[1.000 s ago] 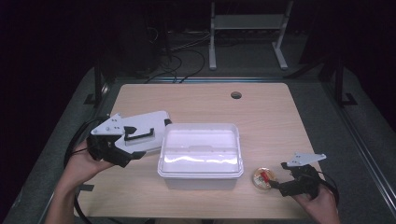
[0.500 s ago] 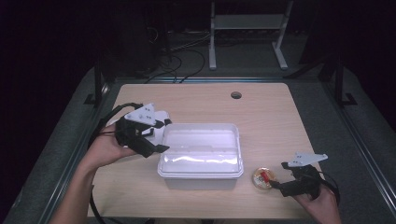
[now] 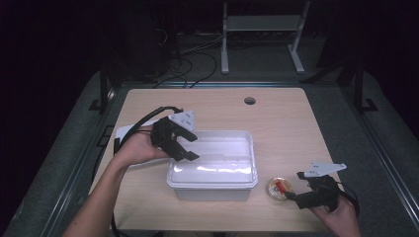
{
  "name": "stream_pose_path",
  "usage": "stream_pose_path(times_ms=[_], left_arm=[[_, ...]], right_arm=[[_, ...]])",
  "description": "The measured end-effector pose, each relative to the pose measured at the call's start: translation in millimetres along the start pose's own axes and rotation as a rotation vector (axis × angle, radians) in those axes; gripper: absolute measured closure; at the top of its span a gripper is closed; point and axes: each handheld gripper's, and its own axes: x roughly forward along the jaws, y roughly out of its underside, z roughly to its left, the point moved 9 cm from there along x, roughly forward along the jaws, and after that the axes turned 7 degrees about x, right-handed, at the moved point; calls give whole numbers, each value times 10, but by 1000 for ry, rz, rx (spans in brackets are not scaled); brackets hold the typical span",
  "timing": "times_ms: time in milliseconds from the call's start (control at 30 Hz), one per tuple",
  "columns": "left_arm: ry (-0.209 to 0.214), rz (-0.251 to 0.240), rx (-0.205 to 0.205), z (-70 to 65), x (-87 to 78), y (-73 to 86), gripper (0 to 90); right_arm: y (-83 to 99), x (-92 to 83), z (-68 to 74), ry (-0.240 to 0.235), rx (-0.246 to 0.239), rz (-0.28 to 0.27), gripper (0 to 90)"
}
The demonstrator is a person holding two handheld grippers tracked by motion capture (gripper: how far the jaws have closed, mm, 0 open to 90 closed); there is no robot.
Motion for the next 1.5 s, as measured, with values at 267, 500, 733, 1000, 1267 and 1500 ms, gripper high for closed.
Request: stream_pose_path(times_ms=[267,500,733,1000,1267,1500], left_arm=[[49,42,19,15,216,-86,428],[105,65,10,30,375,-142,490],[119,99,8,50,489,-157,515],[145,138,39,27,574,-165,606],[143,174,40,33,609,-131,688],[141,214,75,20,618,-166,782]], right_arm=[[-7,-9,2,-2,-1,-5,155],[-26,-12,8,-5,-7,-12,155],[-28,-12,16,-10,-10,-11,155],[-26,-15,16,-11,-12,-10,155],[-30,-22,16,-10,-15,-12,155],[-41,-34,6,-4,-14,-18,155]])
